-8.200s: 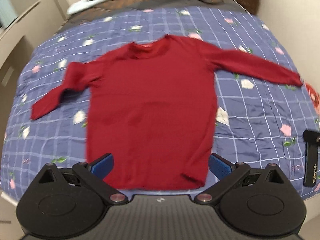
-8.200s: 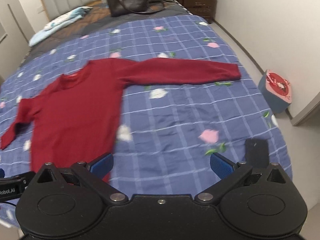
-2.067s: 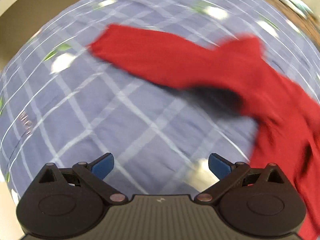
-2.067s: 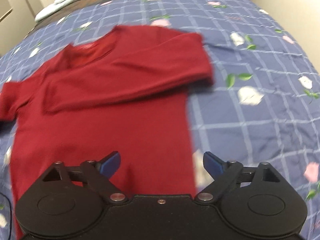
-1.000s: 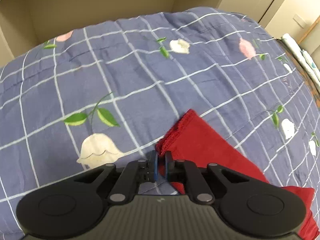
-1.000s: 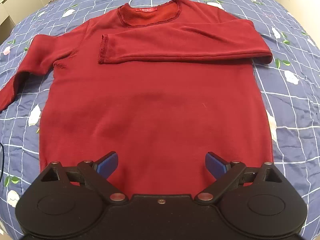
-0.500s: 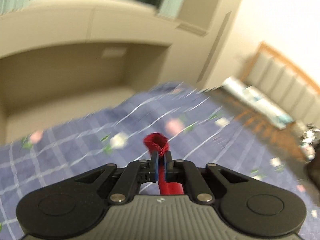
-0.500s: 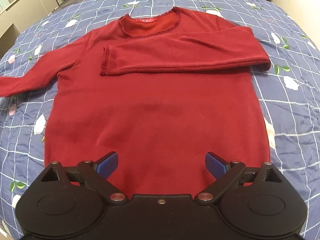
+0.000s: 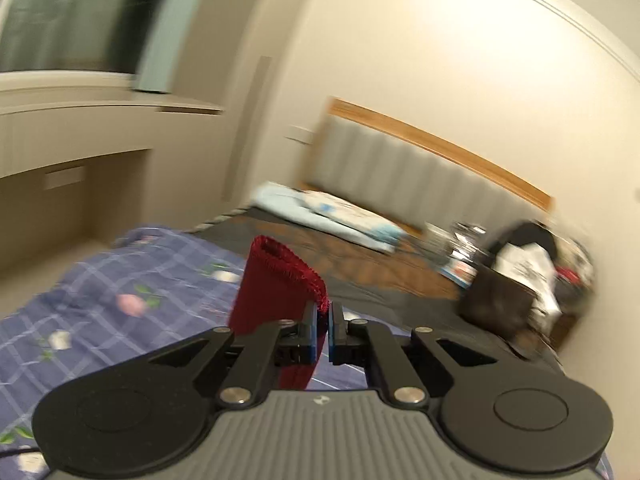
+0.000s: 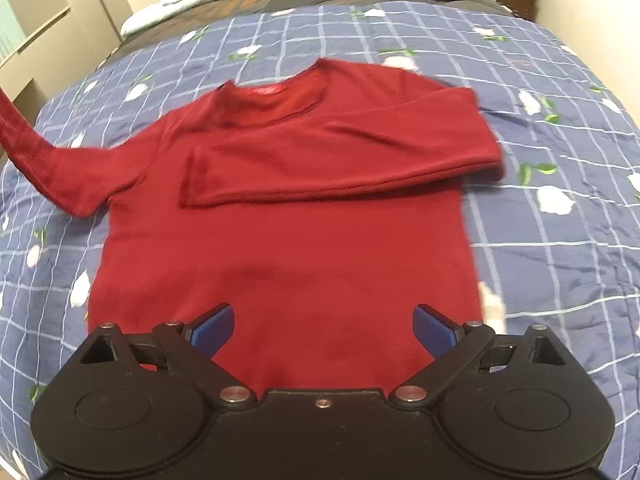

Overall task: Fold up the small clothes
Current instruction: 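Close the left gripper on the cuff and lift the sleeve, then fold the sleeve across the body with the left gripper and release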

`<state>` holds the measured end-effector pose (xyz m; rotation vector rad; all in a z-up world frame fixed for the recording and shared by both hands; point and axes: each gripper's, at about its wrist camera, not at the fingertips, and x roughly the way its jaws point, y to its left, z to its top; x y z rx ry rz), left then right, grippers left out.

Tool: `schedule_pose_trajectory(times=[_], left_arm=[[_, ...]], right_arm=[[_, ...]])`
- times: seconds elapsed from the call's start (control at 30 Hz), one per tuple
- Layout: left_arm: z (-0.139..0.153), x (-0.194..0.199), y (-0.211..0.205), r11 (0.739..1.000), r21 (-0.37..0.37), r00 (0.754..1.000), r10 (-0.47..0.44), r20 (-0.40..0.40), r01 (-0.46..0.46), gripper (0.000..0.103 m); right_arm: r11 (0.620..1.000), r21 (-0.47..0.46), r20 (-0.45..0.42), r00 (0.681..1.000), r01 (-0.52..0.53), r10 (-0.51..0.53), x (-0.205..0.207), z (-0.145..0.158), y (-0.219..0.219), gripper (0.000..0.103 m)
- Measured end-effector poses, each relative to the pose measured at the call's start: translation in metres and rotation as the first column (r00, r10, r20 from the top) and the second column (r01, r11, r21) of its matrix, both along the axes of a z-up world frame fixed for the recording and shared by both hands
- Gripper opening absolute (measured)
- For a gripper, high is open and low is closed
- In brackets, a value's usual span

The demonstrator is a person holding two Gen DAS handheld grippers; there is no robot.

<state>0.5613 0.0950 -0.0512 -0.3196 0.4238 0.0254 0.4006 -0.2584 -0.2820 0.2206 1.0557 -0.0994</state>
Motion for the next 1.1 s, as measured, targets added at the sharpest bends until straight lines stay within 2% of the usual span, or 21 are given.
schedule_pose_trajectory(times=[0.17,0.37,0.5,0.63,0.8,0.9,1.0,1.1], left_arm=[[-0.017,-0.003,-0.096,0.990,0.075,0.992,-0.121,-0.020,0.122,0.004],[-0.062,0.003,-0.189,0.975,0.077,0.973,-0.198,-0.121,0.208,0.004],[-0.098,-0.004,-0.235,0.958,0.108,0.952,-0.244,-0.183,0.267,0.004],[-0.138,-0.006,-0.283,0.932,0.128,0.917,-0.296,-0.267,0.338,0.004],[-0.173,-0.012,-0.315,0.895,0.125,0.861,-0.362,-0.357,0.428,0.005],[-0.186,-0.011,-0.324,0.883,0.101,0.831,-0.385,-0.403,0.458,0.007],[-0.192,-0.013,-0.324,0.879,0.076,0.812,-0.399,-0.425,0.471,0.011],[-0.199,-0.015,-0.324,0.868,0.068,0.790,-0.411,-0.455,0.492,0.024]], right_arm=[[1.000,0.004,0.019,1.000,0.024,-0.024,-0.005,0.005,-0.036,0.097],[0.998,0.000,0.018,0.998,0.061,-0.061,-0.012,0.001,-0.078,0.097],[0.997,-0.007,0.004,0.997,0.080,-0.080,-0.018,-0.008,-0.106,0.097],[0.995,-0.014,-0.016,0.995,0.098,-0.098,-0.022,-0.018,-0.130,0.097],[0.993,-0.017,-0.022,0.992,0.120,-0.121,-0.020,-0.026,-0.153,0.097],[0.992,-0.016,-0.017,0.992,0.127,-0.127,-0.016,-0.028,-0.161,0.097],[0.992,-0.010,-0.010,0.992,0.128,-0.128,-0.008,-0.029,-0.165,0.097],[0.993,-0.001,-0.002,0.993,0.117,-0.117,0.002,-0.030,-0.164,0.097]])
